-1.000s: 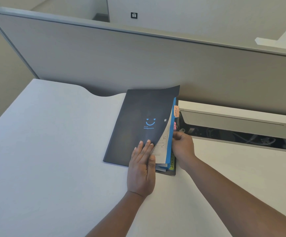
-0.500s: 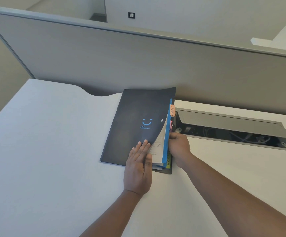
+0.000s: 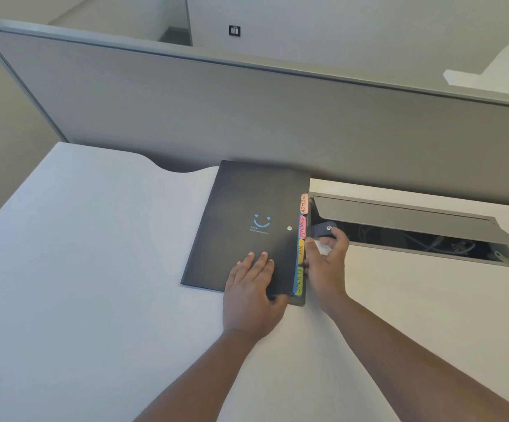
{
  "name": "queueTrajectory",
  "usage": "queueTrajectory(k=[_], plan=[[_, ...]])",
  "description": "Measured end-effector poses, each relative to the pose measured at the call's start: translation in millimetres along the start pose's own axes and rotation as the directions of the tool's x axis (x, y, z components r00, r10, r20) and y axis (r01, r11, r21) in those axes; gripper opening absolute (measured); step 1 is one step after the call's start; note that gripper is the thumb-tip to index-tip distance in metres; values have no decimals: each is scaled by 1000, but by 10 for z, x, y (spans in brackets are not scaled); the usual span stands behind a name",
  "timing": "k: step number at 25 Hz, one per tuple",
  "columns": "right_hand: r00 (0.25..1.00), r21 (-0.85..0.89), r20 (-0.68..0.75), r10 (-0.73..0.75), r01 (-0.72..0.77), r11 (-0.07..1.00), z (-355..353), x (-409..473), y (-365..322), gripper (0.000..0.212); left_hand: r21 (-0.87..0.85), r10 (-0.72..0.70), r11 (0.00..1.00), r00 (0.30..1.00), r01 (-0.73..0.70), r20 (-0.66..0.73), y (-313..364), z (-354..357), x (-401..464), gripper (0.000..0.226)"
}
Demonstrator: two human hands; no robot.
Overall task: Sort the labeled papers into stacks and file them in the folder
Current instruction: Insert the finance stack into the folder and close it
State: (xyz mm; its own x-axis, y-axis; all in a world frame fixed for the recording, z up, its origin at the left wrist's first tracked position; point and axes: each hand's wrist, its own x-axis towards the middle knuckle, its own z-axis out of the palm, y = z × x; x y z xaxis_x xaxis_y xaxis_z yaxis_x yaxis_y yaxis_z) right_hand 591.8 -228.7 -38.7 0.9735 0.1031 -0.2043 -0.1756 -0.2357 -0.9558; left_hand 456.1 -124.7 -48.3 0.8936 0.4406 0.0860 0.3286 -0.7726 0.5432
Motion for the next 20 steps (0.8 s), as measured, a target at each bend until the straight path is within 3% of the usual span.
queueTrajectory(k=[2,4,8,10,12,14,16,20], plan=[[999,-59,36,0,2,998,-41,-40,9,65,52,-15,999,1000,15,15,30,-6,-6,96],[996,-149,82,17,-5,989,-84,-86,19,85,56,-28,998,1000,27,10,44,-19,-7,103],[991,-214,125,47,-19,977,-122,-217,45,98,-29,-58,998,998,58,10,51,-63,25,46],[992,-229,95,81,-57,972,-132,-236,38,80,-127,-107,986,994,109,24,63,-159,73,36],[990,-236,75,122,-101,967,-139,-246,22,57,-174,-205,966,977,192,-62,-19,-314,171,36],[988,-237,74,136,-115,965,-150,-303,33,47,-131,-353,933,923,335,-150,-215,-501,245,42],[989,-281,101,107,-75,957,-151,-400,42,40,-134,-474,878,874,460,-109,-431,-629,230,47],[983,-344,182,18,47,938,-179,-522,6,28,-181,-421,895,906,408,-37,-633,-682,-63,46]])
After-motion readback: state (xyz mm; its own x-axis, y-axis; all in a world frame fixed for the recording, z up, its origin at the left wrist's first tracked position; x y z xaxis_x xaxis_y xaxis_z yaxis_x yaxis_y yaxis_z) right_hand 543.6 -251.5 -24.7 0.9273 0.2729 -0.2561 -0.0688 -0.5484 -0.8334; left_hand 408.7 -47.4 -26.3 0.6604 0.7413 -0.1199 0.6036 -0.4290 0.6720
